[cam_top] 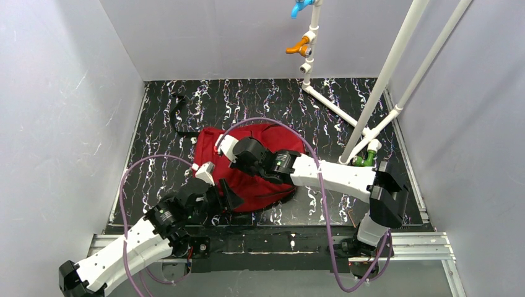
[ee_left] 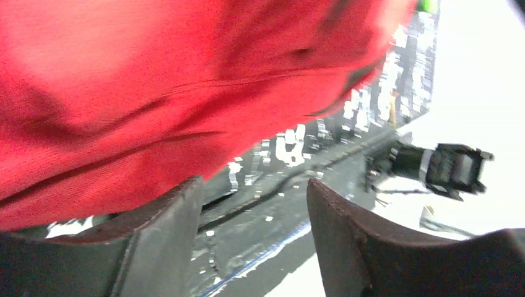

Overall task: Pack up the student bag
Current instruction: Zip the student bag at the center of the board.

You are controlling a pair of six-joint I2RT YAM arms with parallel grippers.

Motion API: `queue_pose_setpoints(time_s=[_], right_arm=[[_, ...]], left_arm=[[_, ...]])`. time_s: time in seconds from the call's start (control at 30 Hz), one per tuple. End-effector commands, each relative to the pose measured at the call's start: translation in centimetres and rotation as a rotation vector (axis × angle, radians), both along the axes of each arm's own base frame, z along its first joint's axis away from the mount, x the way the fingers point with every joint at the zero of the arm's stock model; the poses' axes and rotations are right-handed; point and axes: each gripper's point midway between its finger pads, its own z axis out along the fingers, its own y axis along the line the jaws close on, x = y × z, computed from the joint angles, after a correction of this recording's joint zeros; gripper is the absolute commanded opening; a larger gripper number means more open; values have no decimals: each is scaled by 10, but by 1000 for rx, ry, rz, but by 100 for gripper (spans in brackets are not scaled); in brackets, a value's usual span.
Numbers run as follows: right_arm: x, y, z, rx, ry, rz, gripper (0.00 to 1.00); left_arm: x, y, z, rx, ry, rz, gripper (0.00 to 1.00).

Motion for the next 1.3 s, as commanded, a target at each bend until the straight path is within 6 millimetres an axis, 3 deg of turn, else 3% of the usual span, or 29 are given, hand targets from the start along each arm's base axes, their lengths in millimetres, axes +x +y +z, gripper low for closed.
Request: queue_pose_setpoints(time_s=[0.0, 0.2, 0.37, 0.47, 0.57, 0.77, 1.07, 1.27], right_arm=[[-24, 38, 60, 318, 104, 64, 1], [-38, 48, 80, 437, 217, 45, 1], [-36, 52, 91, 466, 234, 22, 1], [-37, 56, 99, 490, 250, 22, 1], [-30, 54, 105, 483, 209, 9, 1], [16, 40, 114, 411, 13, -61, 1], [114, 17, 85, 314, -129, -145, 1], [160, 11, 65, 280, -142, -172, 1]], left_arm=[[3, -38, 83, -213, -267, -209, 63], [45, -24, 85, 6, -440, -142, 64], [67, -18, 63, 73, -456, -57, 61], [70, -12, 48, 90, -434, -8, 54], [62, -3, 33, 104, -396, 2, 37], [38, 16, -2, 135, -302, -5, 0], [19, 21, -7, 94, -272, -34, 0], [15, 24, -2, 104, -270, -51, 0]])
